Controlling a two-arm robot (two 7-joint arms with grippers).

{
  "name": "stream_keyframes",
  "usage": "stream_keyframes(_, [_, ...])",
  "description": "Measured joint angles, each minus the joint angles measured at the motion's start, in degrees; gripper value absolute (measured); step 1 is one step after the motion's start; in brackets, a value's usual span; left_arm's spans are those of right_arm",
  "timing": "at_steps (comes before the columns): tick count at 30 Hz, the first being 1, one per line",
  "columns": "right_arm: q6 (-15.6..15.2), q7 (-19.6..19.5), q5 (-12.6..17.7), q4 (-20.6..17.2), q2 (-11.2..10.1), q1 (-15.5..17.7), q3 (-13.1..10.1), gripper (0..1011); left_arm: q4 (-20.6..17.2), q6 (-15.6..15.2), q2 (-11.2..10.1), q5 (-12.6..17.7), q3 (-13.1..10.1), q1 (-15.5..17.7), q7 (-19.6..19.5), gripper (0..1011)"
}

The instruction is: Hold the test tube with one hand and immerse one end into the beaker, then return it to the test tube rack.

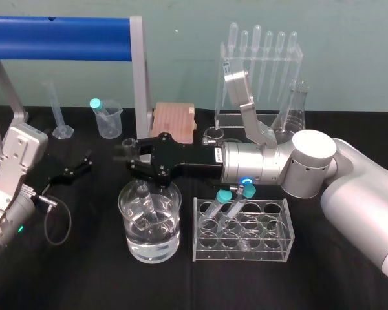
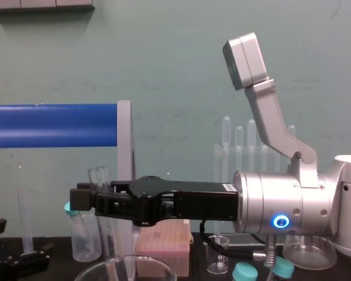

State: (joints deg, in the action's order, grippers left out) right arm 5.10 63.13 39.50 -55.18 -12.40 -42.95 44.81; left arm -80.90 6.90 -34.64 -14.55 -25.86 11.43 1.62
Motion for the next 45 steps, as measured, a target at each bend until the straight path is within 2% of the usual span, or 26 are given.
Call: stream_keyframes(45, [0.0, 0.0, 0.0, 0.0, 0.0, 0.0, 0.0, 225, 0.0, 0.0, 0.0, 0.0, 0.0, 0.0, 0.0, 1000])
